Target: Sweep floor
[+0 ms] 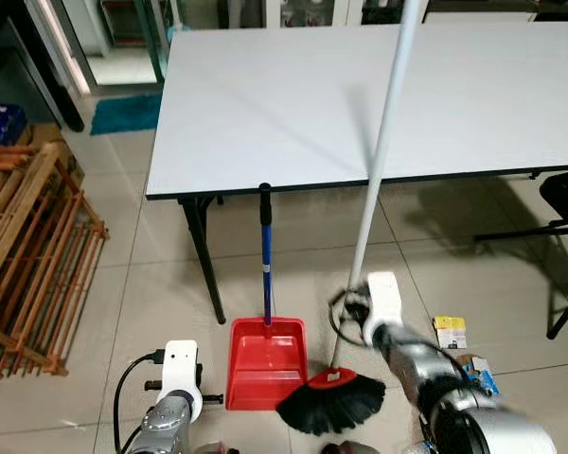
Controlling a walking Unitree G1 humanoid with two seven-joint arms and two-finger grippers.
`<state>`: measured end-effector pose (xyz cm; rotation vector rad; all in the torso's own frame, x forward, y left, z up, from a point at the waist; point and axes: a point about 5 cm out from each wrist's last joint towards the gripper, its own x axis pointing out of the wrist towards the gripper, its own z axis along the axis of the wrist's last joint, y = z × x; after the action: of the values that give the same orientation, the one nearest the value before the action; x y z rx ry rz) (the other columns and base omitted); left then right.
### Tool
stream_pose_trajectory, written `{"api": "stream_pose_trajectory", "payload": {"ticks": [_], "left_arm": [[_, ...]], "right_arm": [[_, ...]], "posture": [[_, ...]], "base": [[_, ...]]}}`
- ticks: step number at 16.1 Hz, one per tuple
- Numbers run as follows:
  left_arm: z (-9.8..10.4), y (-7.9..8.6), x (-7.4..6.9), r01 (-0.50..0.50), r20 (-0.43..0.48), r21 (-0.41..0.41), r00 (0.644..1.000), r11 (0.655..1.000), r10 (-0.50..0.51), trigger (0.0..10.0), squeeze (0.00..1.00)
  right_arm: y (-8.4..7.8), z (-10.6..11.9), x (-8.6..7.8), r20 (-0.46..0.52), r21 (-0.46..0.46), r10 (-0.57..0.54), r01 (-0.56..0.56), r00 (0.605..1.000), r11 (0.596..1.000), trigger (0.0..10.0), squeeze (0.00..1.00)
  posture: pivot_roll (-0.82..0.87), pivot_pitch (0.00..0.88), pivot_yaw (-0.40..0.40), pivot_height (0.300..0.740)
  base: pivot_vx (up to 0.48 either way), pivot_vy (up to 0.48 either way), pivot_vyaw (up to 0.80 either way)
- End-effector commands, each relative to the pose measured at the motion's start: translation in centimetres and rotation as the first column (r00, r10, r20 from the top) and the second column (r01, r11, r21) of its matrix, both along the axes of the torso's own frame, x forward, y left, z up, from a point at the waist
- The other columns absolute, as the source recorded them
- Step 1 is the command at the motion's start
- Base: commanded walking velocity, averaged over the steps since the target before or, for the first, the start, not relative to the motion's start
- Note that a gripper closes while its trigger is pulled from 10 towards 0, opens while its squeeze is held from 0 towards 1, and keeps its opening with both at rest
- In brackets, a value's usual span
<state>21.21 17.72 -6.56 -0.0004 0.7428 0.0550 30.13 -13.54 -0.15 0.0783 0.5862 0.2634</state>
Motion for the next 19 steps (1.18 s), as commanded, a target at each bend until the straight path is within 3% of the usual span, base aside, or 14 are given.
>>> {"api": "stream_pose_trajectory", "payload": {"ticks": [1, 2, 6, 10, 12, 15, 19], "left_arm": [[-0.4, 0.0, -0.7, -0.018, -0.018, 0.003, 1.000, 1.000, 0.018, 10.0, 0.00], [-0.4, 0.0, -0.7, -0.025, -0.017, 0.000, 1.000, 1.000, 0.025, 10.0, 0.00], [-0.4, -0.3, -0.7, -0.043, -0.014, -0.011, 0.999, 0.999, 0.043, 10.0, 0.00], [-0.4, -0.3, -0.6, -0.032, -0.016, -0.010, 0.999, 0.999, 0.032, 10.0, 0.00], [-0.4, -0.4, -0.7, -0.028, -0.019, -0.010, 0.999, 1.000, 0.028, 10.0, 0.00], [-0.5, -0.5, -0.7, -0.020, -0.021, -0.008, 1.000, 1.000, 0.020, 10.0, 0.00], [-0.5, -0.5, -0.7, -0.022, -0.021, -0.005, 1.000, 1.000, 0.021, 10.0, 0.00]], "right_arm": [[0.2, 0.0, 0.0, -0.004, 0.011, 0.012, -0.012, 1.000, 1.000, 10.0, 0.00], [0.3, 0.2, 0.1, 0.001, -0.003, 0.023, -0.023, 1.000, 1.000, 10.0, 1.00], [-0.7, -1.2, -1.2, -0.055, -0.039, 0.012, -0.014, 0.998, 0.999, 10.0, 1.00], [-3.1, -3.6, -3.8, -0.193, -0.202, -0.011, -0.029, 0.981, 0.979, 10.0, 1.00], [-2.6, -3.9, -4.3, -0.224, -0.163, 0.037, -0.075, 0.974, 0.984, 10.0, 1.00], [-1.6, -3.2, -3.5, -0.159, -0.099, 0.060, -0.076, 0.985, 0.992, 10.0, 1.00], [-0.6, -2.7, -2.9, -0.134, -0.092, 0.088, -0.101, 0.987, 0.991, 10.0, 1.00]], "posture": [[0.04, 0.096, -0.021, 0.740], [0.04, 0.096, -0.028, 0.740], [0.05, 0.086, -0.045, 0.740], [0.04, 0.078, -0.042, 0.740], [0.03, 0.074, -0.039, 0.740], [0.03, 0.073, -0.039, 0.740], [0.03, 0.061, -0.038, 0.740]], "base": [[0.000, 0.000, 0.00], [0.000, 0.000, 0.00], [0.000, 0.000, 0.00], [0.000, 0.000, 0.00], [0.000, 0.000, 0.00], [0.000, 0.000, 0.00], [0.000, 0.000, 0.00]]}}
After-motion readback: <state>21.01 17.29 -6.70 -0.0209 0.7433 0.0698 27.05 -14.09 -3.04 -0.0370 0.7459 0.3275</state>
